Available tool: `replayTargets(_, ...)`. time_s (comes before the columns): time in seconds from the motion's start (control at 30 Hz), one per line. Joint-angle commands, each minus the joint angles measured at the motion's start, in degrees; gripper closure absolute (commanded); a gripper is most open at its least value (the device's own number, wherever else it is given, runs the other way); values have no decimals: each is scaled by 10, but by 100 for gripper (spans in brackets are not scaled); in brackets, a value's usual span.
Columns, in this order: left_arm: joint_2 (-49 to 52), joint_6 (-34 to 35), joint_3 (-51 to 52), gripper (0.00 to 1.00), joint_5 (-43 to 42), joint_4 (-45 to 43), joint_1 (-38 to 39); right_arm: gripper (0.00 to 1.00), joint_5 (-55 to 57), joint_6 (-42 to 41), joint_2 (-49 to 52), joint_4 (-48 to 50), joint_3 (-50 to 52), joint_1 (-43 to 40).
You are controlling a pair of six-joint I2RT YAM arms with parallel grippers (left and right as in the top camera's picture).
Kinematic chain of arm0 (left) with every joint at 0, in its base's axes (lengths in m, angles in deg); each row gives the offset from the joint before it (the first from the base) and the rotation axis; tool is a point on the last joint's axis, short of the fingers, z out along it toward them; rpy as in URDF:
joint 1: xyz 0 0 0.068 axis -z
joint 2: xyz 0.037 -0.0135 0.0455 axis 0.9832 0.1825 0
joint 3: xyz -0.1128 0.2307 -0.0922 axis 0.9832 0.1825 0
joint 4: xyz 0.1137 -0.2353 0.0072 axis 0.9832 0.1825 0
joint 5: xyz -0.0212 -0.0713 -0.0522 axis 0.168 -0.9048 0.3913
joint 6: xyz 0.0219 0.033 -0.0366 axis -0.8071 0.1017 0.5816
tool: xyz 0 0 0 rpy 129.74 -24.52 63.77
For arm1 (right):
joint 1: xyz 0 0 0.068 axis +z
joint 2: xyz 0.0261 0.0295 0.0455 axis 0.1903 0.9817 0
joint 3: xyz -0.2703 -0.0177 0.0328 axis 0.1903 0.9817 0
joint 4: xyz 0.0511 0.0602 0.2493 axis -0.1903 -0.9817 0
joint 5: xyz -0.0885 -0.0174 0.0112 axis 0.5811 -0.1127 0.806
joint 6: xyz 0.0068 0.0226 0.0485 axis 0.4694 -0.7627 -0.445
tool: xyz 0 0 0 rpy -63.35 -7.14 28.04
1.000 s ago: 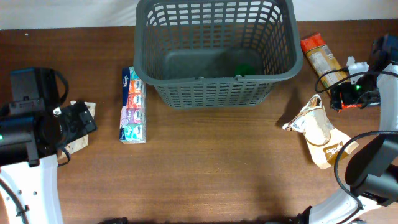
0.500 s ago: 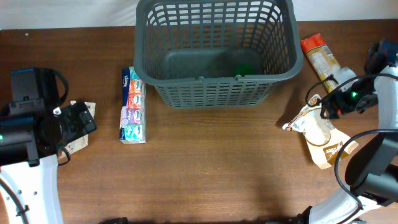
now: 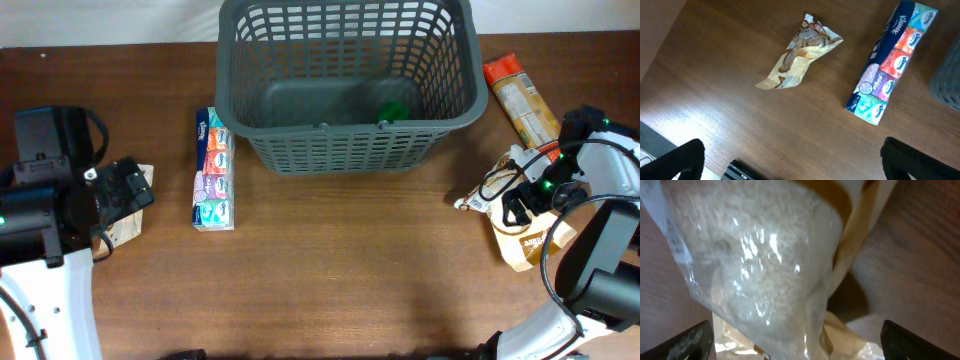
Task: Pack container
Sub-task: 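Lower the right gripper onto the clear rice bag and grasp it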
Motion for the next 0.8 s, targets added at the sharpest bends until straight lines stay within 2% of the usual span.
replayTargets(0.0, 2, 1, -7, 1, -4, -2, -3, 1, -51, 8, 2, 4, 6, 2)
replayTargets(0.27, 2, 1, -7, 0, -3, 1, -3, 1, -132, 8, 2, 7, 6, 3)
replayTargets(0.77, 2, 1, -7, 0, -3, -4, -3, 1, -75, 8, 2, 44, 51, 2)
